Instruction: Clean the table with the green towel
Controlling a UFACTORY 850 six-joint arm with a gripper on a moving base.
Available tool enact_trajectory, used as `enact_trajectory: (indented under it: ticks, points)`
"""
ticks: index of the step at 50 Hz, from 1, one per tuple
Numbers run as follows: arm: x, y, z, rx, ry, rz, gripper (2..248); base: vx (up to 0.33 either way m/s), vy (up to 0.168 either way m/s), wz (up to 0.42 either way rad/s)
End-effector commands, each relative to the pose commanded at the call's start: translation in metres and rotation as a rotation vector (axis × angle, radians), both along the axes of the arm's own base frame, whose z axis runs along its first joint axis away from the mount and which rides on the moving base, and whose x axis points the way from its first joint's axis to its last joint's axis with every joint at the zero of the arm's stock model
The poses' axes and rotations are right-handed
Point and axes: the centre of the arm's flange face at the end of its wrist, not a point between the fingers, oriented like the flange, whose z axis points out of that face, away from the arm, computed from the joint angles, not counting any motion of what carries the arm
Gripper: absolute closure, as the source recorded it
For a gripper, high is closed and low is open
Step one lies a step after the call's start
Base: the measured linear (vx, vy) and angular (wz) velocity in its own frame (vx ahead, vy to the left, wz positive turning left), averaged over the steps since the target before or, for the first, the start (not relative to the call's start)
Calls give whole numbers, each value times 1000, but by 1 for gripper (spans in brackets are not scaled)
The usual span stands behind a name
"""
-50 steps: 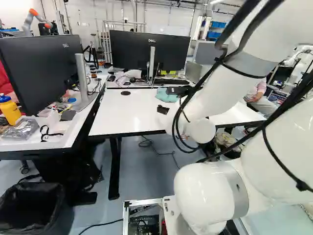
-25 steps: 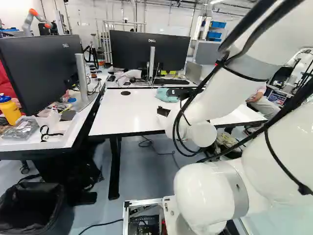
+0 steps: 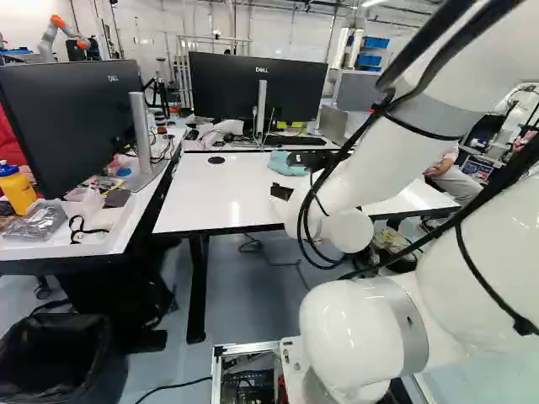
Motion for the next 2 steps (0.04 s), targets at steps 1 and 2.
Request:
enact_trajectory:
  ticks: [1,2]
  points:
    - [0,0,0,0,0,0,3,0,0,0]
    - [0,0,0,0,0,0,3,0,0,0]
